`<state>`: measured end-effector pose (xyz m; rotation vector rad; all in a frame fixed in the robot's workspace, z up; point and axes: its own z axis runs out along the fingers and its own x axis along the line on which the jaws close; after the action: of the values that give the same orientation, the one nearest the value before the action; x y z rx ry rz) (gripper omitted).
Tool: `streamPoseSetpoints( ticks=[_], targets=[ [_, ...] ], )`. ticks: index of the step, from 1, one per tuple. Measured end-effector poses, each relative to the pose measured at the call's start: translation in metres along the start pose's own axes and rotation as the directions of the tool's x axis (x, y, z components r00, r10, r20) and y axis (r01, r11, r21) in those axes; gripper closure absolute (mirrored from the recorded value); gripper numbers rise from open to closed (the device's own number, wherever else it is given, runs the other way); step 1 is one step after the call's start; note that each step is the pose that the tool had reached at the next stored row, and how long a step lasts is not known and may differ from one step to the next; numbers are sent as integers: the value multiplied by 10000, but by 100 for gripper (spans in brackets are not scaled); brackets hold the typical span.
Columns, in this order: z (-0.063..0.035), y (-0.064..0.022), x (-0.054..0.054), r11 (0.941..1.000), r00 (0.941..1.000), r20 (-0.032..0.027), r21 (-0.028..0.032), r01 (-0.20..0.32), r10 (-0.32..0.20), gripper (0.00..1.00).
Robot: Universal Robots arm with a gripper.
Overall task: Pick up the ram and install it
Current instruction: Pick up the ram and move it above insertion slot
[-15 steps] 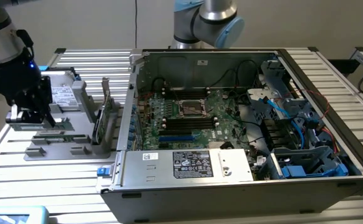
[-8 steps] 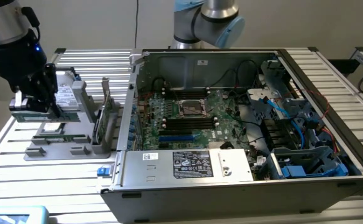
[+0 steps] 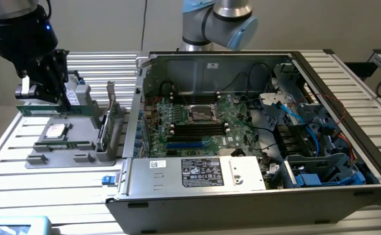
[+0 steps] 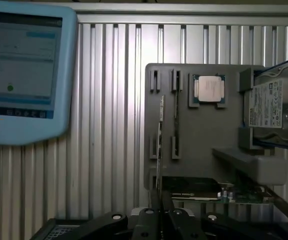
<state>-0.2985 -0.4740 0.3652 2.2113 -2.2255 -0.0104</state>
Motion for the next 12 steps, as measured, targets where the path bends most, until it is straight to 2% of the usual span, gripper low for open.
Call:
streamPoseSetpoints(
  ticks=[9,12],
  targets=[
    [-406,-362,49,10000,10000,21,-2,0,0,87],
    [-450,-498,54,10000,10000,23,-3,0,0,87]
  ],
)
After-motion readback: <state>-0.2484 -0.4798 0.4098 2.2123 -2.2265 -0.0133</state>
